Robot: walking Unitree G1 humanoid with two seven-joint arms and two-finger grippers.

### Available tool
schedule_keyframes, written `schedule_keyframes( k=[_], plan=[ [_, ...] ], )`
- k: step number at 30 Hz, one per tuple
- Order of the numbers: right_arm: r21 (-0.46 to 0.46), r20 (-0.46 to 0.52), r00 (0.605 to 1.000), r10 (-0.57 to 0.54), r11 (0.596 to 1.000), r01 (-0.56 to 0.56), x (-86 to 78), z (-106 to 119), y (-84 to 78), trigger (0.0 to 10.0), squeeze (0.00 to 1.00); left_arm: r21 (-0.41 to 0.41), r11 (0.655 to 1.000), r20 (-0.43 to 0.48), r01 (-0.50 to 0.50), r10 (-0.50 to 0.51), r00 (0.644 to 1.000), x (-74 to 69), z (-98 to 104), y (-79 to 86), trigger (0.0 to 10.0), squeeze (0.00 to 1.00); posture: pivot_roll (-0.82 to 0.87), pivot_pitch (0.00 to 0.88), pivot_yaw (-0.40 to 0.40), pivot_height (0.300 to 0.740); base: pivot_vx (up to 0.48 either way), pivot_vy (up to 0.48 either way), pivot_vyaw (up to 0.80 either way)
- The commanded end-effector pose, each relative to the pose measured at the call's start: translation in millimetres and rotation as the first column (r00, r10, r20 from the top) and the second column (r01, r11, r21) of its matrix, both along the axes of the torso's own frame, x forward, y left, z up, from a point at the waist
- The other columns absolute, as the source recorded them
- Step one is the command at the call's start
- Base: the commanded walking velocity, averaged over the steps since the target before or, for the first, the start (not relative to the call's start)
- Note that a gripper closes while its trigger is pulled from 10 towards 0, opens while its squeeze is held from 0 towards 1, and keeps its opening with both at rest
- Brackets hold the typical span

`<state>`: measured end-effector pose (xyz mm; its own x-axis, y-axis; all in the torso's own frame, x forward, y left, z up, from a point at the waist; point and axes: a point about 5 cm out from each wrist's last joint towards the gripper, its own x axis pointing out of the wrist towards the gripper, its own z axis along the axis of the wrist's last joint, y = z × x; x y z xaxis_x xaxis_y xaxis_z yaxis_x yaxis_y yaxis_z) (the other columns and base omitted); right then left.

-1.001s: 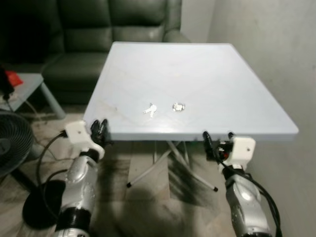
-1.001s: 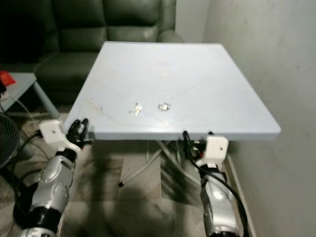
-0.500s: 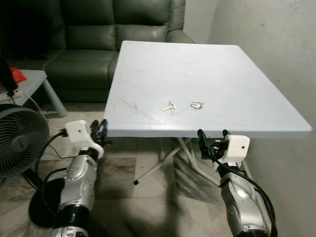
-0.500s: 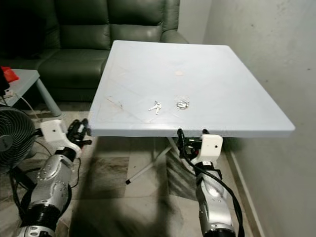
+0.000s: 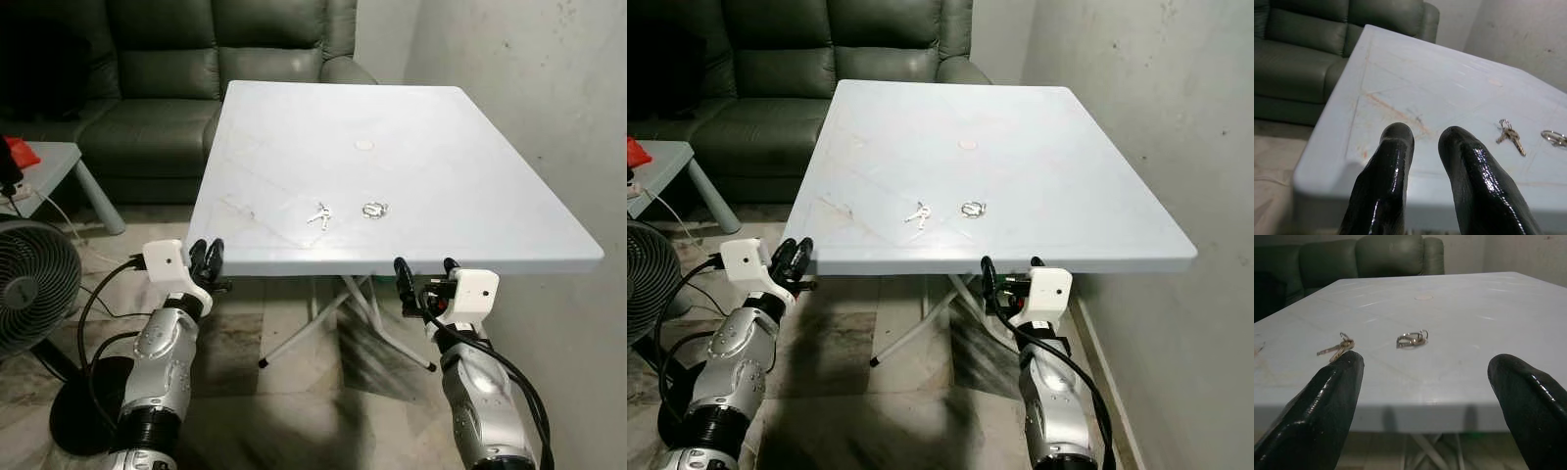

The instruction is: Hang keys on a hook

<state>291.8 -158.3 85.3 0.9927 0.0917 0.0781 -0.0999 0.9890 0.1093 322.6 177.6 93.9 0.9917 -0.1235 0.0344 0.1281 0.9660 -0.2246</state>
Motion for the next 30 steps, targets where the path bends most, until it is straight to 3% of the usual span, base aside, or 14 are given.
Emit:
schedule_keyframes(
  k=[1, 23, 30],
  plan=[
    [0.0, 0.0, 1.0, 0.007, 1.0, -0.007, 1.7, 1.0, 0.5, 10.0, 0.0, 0.012, 1.0, -0.005, 0.011, -0.011, 1.0, 1.0, 0.9, -0.9, 10.0, 0.0, -0.07, 0.0, -0.009, 0.74, 0.345, 0.0, 0.0],
    [0.002, 0.004, 1.0, 0.021, 1.0, -0.021, 2.5, 1.2, 1.2, 10.0, 0.0, 0.023, 0.999, 0.005, 0.029, -0.029, 1.0, 3.6, 3.4, -4.7, 10.0, 0.0, -0.08, 0.0, -0.01, 0.74, 0.36, 0.0, 0.0],
    [-0.045, 0.012, 0.998, 0.067, 0.997, -0.066, 3.0, 2.8, 2.9, 10.0, 0.0, 0.034, 0.999, 0.052, 0.032, -0.033, 0.998, 1.1, 6.4, -9.6, 10.0, 0.0, -0.07, 0.0, -0.013, 0.74, 0.0, 0.0, 0.0]
  ],
)
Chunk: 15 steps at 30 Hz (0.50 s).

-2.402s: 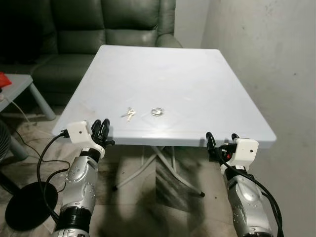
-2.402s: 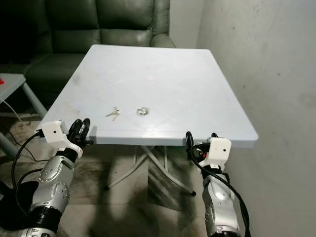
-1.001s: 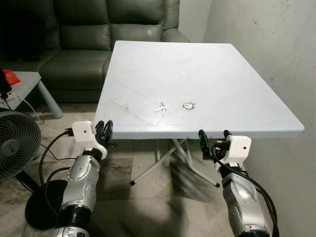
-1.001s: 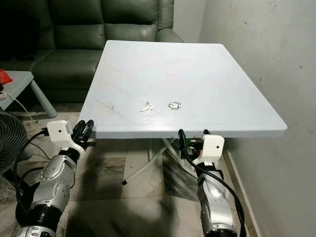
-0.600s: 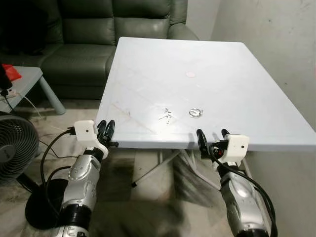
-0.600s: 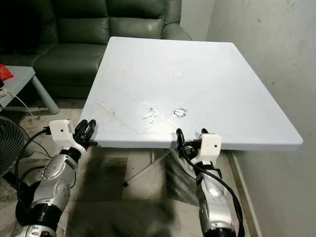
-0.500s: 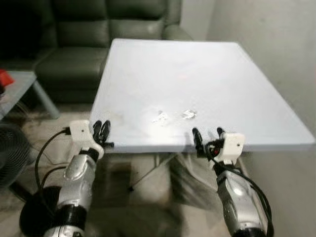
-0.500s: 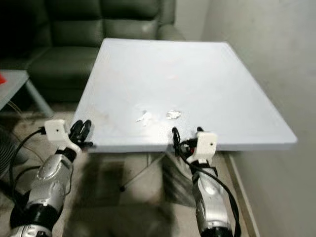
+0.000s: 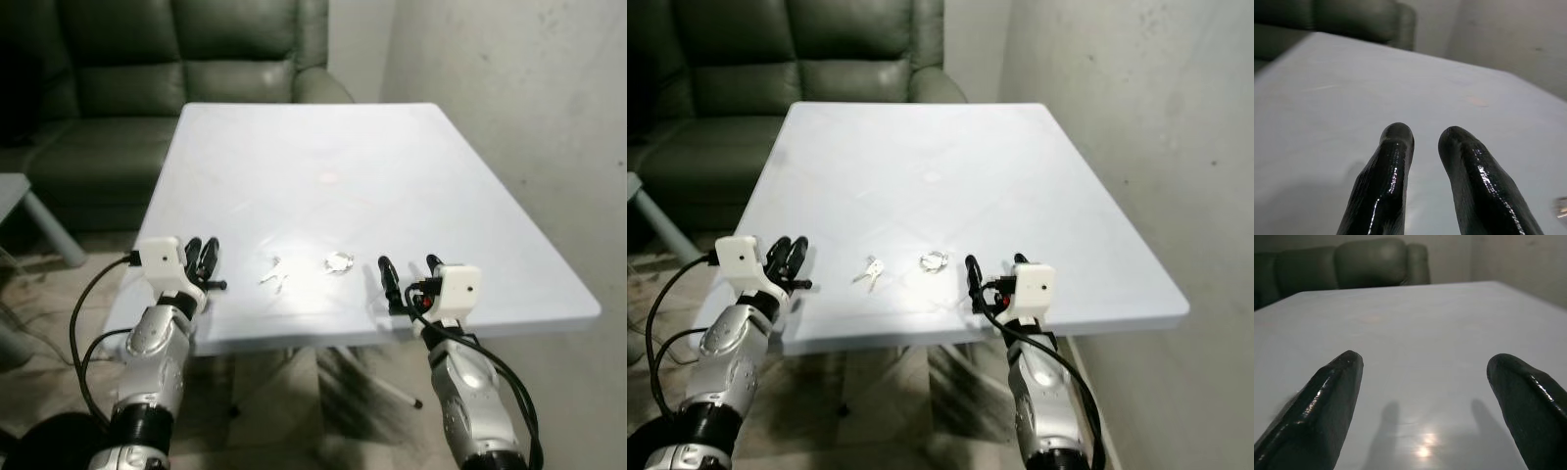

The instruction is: Hang keys on a hook

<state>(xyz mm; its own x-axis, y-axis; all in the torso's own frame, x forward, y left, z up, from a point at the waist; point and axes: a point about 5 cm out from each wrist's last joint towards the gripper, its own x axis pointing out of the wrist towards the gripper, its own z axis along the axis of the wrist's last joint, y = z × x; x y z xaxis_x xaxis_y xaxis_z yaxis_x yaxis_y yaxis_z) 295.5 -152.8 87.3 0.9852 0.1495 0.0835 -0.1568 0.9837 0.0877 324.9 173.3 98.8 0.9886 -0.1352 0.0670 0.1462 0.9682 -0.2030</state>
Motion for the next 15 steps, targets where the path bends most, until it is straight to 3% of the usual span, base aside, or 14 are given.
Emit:
schedule_keyframes(
  k=[1, 7, 12, 15],
  plan=[
    [-0.023, 0.006, 1.0, 0.01, 1.0, -0.01, -0.8, 1, -2.7, 10.0, 0.0, 0.016, 1.0, 0.018, 0.021, -0.022, 1.0, -1.1, 1, -5.4, 10.0, 0.0, -0.07, 0.0, -0.013, 0.74, 0.0, 0.0, 0.0],
    [-0.121, 0.022, 0.996, 0.09, 0.989, -0.087, 2.0, 5, -0.5, 10.0, 0.0, 0.018, 0.996, 0.026, 0.09, -0.09, 0.996, -3.7, 1, -17.0, 10.0, 0.0, -0.07, 0.0, -0.019, 0.74, 0.0, 0.0, 0.0],
    [-0.151, 0.019, 0.992, 0.124, 0.981, -0.12, 4.2, 6, 0.5, 10.0, 0.0, 0.023, 0.992, 0.033, 0.128, -0.128, 0.991, -7.4, 0, -24.3, 10.0, 0.0, -0.07, 0.0, -0.023, 0.74, 0.0, 0.0, 0.0],
    [-0.175, 0.016, 0.988, 0.151, 0.974, -0.146, 4.8, 6, 4.1, 10.0, 0.0, 0.023, 0.991, 0.031, 0.134, -0.135, 0.99, -9.7, -2, -26.3, 10.0, 0.0, -0.06, 0.0, -0.03, 0.74, 0.0, 0.0, 0.8]
  ],
)
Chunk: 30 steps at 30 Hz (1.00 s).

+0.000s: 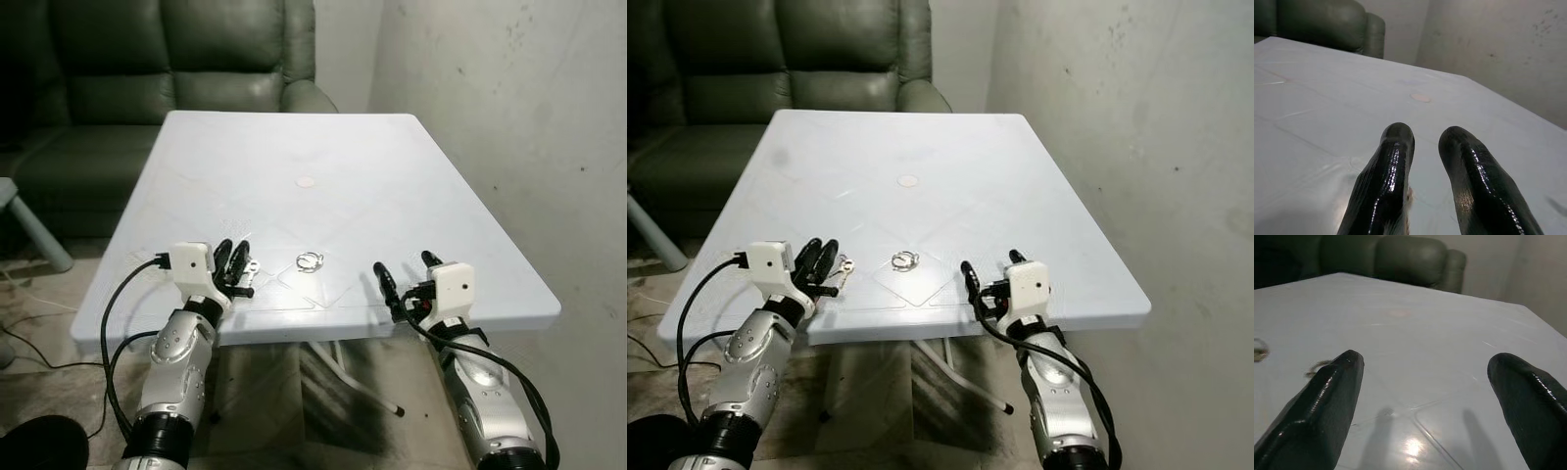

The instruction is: Hang keys on a hook

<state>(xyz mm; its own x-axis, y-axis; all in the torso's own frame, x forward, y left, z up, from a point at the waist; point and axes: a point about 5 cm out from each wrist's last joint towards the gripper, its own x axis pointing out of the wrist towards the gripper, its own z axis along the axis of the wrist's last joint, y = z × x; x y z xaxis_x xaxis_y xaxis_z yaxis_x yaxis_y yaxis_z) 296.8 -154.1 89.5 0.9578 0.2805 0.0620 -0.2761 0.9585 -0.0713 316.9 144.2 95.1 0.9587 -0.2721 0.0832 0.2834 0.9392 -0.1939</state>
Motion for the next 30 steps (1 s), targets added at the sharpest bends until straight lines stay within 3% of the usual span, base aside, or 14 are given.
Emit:
schedule_keyframes(
  k=[1, 14, 18, 26, 30],
  plan=[
    [-0.012, 0.009, 0.999, 0.034, 0.999, -0.034, 3.7, 4, 6.6, 10.0, 0.0, 0.015, 1.0, 0.017, -0.004, 0.003, 1.0, -2.6, 1, 2.0, 10.0, 0.0, -0.06, 0.0, -0.03, 0.74, 0.0, 0.0, 0.8],
    [-0.009, 0.005, 0.999, 0.054, 0.999, -0.053, 3.4, 3, 9.5, 10.0, 0.0, 0.006, 1.0, -0.009, -0.008, 0.008, 1.0, -5.1, -1, 4.2, 10.0, 0.0, -0.06, 0.0, -0.036, 0.74, 0.0, 0.081, 0.8],
    [0.037, -0.003, 0.999, 0.038, 0.999, -0.038, 3.8, 3, 6.5, 10.0, 0.0, 0.015, 1.0, -0.005, -0.022, 0.022, 1.0, -4.2, -1, 6.6, 10.0, 0.0, -0.06, 0.0, -0.036, 0.74, 0.0, 0.102, 0.0],
    [-0.042, -0.008, 0.997, 0.074, 0.996, -0.074, 3.5, 3, 8.3, 10.0, 0.0, 0.022, 1.0, -0.012, 0.008, -0.008, 1.0, -5.8, -2, 1.1, 10.0, 0.0, -0.07, 0.0, -0.035, 0.74, 0.0, 0.0, 0.0],
    [-0.092, -0.042, 0.997, 0.064, 0.993, -0.067, 10.1, 5, 10.7, 10.0, 0.0, 0.064, 0.994, 0.003, 0.094, -0.095, 0.996, -12.9, -3, -11.3, 10.0, 0.0, -0.06, 0.005, -0.042, 0.74, 0.0, 0.0, 0.0]
  ],
)
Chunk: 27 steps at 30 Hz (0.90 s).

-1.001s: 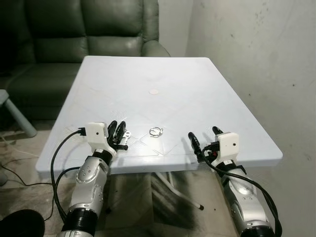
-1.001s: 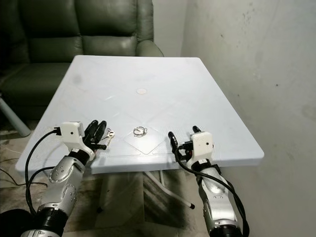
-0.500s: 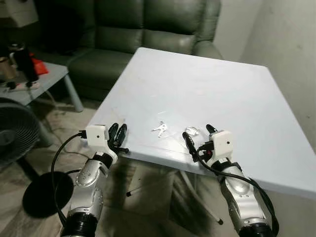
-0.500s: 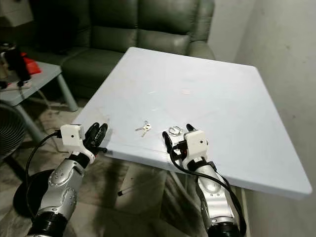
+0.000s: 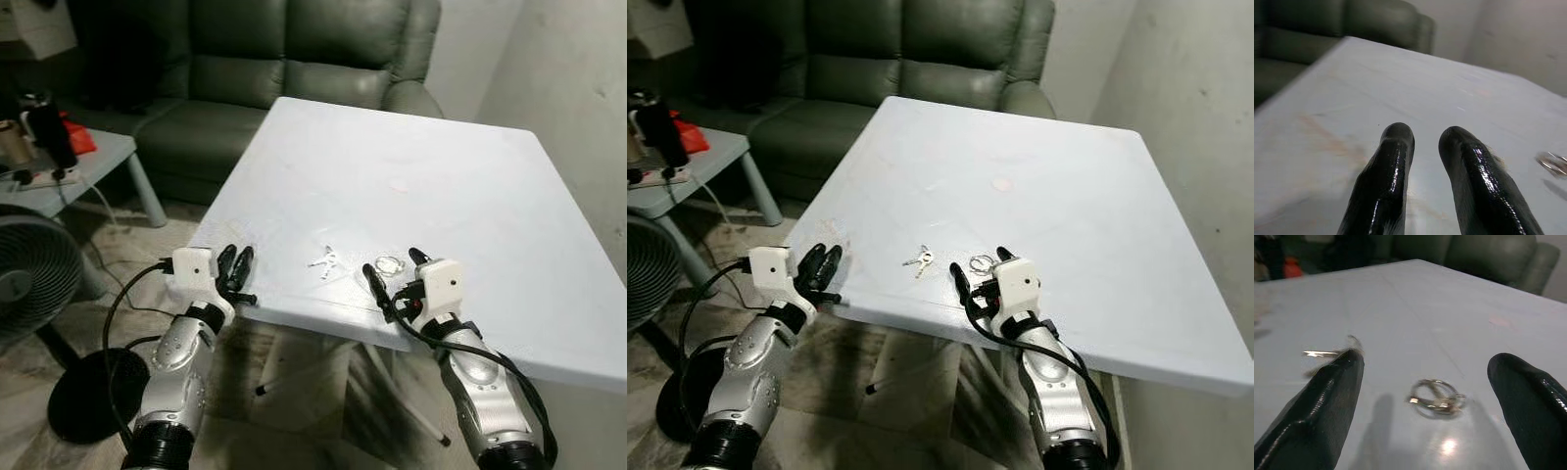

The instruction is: Hang keys on a hook

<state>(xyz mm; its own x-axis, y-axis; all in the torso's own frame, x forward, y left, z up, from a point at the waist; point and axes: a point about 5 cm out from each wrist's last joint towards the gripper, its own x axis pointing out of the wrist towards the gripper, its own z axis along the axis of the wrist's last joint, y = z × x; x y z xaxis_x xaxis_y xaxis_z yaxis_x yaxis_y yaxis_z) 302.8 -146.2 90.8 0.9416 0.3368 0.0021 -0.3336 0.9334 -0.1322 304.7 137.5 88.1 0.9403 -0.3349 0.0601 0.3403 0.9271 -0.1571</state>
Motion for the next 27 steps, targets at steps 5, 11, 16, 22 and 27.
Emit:
schedule_keyframes(
  k=[5, 11, 16, 22, 27],
  plan=[
    [-0.04, -0.019, 1.0, 0.017, 0.999, -0.018, 11.0, 7, 8.1, 10.0, 0.0, 0.03, 0.995, 0.026, 0.095, -0.095, 0.995, -8.3, 4, -14.6, 10.0, 0.0, -0.04, 0.031, -0.059, 0.74, 0.0, 0.0, 0.0],
    [-0.058, -0.061, 0.998, 0.012, 0.998, -0.015, 17.1, 9, 15.4, 10.0, 0.0, 0.046, 0.99, 0.038, 0.133, -0.135, 0.99, -17.7, 6, -22.2, 10.0, 0.0, -0.01, 0.063, -0.084, 0.74, 0.0, 0.0, 0.0],
    [-0.07, -0.119, 0.993, -0.015, 0.997, 0.007, 24.7, 9, 28.0, 10.0, 0.0, 0.067, 0.984, 0.051, 0.163, -0.166, 0.985, -28.9, 10, -27.6, 10.0, 0.0, 0.04, 0.105, -0.119, 0.74, 0.0, 0.0, 0.0],
    [-0.007, -0.218, 0.976, -0.019, 1.0, 0.018, 30.1, 4, 39.8, 10.0, 0.0, 0.073, 0.984, 0.052, 0.161, -0.165, 0.985, -36.0, 14, -29.4, 10.0, 0.0, 0.06, 0.119, -0.135, 0.74, 0.0, 0.0, 0.0],
    [0.043, -0.277, 0.96, -0.033, 0.998, 0.047, 33.9, 2, 45.2, 10.0, 0.0, 0.07, 0.985, 0.049, 0.159, -0.162, 0.986, -40.5, 15, -31.3, 10.0, 0.0, 0.07, 0.122, -0.141, 0.74, 0.0, 0.0, 0.0]
  ],
)
